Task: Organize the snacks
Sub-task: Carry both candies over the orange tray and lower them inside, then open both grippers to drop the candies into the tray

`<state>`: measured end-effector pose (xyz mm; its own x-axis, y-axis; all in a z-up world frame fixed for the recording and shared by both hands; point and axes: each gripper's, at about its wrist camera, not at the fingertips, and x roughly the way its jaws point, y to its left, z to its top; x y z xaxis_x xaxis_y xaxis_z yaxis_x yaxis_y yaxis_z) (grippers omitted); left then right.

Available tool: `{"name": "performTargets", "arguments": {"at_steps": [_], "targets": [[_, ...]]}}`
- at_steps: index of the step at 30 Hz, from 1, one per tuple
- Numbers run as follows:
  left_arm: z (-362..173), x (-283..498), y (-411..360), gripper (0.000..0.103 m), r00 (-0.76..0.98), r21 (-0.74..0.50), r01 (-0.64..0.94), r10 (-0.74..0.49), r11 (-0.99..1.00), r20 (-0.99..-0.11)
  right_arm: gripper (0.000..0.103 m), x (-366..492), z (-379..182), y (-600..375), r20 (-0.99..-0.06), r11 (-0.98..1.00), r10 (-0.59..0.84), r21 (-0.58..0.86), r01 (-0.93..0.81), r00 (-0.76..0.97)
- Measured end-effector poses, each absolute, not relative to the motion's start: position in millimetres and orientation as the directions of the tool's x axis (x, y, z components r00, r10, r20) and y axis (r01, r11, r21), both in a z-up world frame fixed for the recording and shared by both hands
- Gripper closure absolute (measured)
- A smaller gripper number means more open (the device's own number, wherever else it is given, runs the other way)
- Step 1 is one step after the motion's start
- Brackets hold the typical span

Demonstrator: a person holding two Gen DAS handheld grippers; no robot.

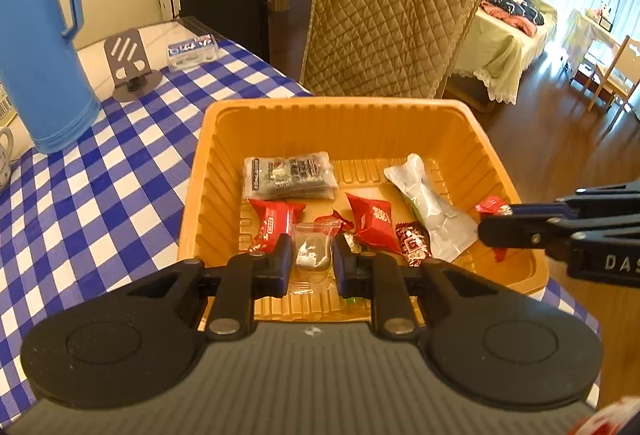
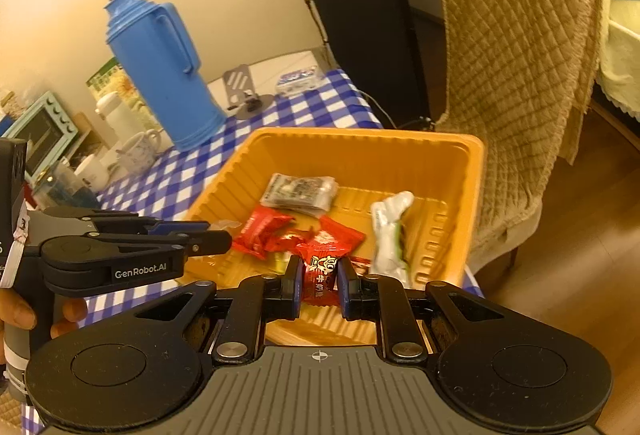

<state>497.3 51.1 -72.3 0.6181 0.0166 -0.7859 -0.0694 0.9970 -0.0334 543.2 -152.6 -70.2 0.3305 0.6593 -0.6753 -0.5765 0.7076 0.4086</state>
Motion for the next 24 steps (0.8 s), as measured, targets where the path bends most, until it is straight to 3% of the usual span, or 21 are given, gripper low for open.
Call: {"name": "performTargets", "arguments": {"at_steps": [24], "targets": [[-80, 504, 54, 0.082, 0.576, -0.039, -0.043, -0.007, 0.998, -0.818, 0.085, 556, -76, -167, -0.749, 0.736, 0.597, 0.369, -0.567, 0.288]]}}
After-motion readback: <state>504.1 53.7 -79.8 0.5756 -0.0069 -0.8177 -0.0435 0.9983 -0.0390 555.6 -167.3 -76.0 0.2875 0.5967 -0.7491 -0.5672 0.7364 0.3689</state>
